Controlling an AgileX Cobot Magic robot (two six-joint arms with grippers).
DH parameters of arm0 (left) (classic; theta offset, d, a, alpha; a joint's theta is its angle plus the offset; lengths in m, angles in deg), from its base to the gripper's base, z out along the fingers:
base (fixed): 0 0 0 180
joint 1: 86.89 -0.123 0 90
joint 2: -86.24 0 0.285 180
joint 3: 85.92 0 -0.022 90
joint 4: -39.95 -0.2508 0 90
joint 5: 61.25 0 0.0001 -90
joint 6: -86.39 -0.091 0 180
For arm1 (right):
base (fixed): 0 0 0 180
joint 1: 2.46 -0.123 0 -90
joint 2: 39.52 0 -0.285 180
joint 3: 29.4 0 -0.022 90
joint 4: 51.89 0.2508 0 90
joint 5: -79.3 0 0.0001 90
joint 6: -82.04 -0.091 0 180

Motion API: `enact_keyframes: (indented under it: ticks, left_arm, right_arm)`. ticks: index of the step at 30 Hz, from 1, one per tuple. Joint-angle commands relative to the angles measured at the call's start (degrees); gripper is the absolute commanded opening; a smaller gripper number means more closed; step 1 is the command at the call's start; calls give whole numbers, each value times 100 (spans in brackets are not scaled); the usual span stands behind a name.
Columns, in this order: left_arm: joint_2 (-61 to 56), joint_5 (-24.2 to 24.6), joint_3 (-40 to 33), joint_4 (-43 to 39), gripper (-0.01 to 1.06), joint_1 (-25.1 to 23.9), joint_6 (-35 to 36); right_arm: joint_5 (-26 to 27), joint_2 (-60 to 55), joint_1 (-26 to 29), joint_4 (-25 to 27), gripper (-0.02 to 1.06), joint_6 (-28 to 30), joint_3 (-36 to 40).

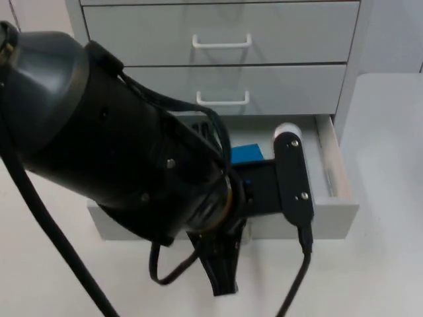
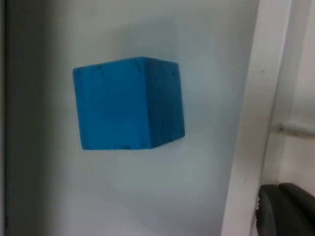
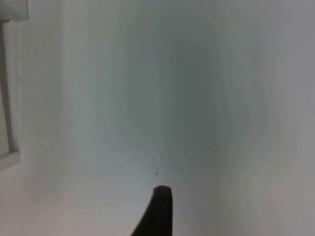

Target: Open the drawer with the left hand, place the block into the drawer with the right hand, then close the drawer with the left hand.

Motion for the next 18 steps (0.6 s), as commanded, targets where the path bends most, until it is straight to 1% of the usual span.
enact_keyframes:
  ticks: [1,4,9,11,13,15,16,18]
  left_arm:
    - [-28,264,30,-363,0,-145,300]
    - [-28,264,30,-706,0,-335,650]
    - [27,264,30,-1093,0,-357,757]
    - [164,292,41,-1416,0,-400,984]
    - [418,575,139,-1525,0,-488,1363]
    - [469,665,166,-1525,0,-516,1411]
    - [579,892,234,-1525,0,-534,1610]
    - [726,1131,440,-1525,0,-534,1610]
  right_arm:
    - [41,41,35,-19,77,53,4]
    - [41,41,35,-19,77,53,4]
    - [52,41,35,-19,77,53,4]
    - [52,41,35,-19,77,53,4]
    - [52,41,35,-19,77,53,4]
    - [52,41,35,-19,77,53,4]
    - [52,41,35,-19,77,53,4]
    - [52,41,35,-19,77,53,4]
